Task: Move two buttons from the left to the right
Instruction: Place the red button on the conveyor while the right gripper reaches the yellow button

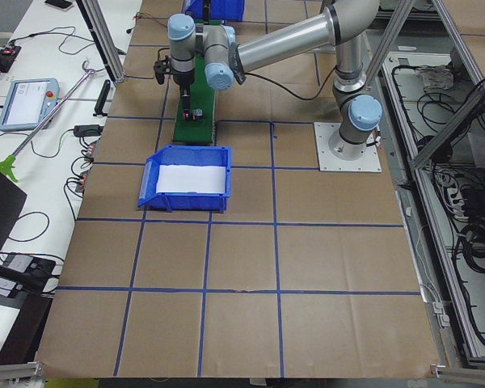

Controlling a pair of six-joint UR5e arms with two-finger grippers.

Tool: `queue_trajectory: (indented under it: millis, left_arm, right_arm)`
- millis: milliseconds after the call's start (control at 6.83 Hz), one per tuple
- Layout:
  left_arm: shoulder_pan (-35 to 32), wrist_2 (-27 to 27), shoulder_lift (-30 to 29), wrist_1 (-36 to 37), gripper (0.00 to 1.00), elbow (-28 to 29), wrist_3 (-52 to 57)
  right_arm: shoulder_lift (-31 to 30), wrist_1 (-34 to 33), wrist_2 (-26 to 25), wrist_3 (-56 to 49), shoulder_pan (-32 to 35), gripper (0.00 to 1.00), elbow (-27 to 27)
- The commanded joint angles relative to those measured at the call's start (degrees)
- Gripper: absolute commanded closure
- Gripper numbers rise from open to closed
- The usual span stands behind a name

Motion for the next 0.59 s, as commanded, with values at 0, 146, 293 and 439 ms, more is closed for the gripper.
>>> queue_trajectory:
  millis: [0,146,293,439]
  left_arm:
    - [-0.3,-0.2,3.9,-13.3,0.0,5.4,1.2]
    - [-1.0,-0.7,6.8,-17.8,0.0,5.7,1.3]
    - [-2.0,-0.6,9.9,-21.2,0.0,5.7,1.2]
    - [-2.9,-0.4,11.7,-23.6,0.0,5.5,1.1]
  right_arm:
    - [1.9,-4.8,0.0,2.9,0.2,0.01,-0.4]
    - [2.5,-4.8,0.0,6.0,0.2,0.01,-0.4]
    - [3.7,-4.9,0.0,6.5,0.2,0.01,-0.4]
    - [4.7,-4.9,0.0,6.5,0.2,0.0,-0.4]
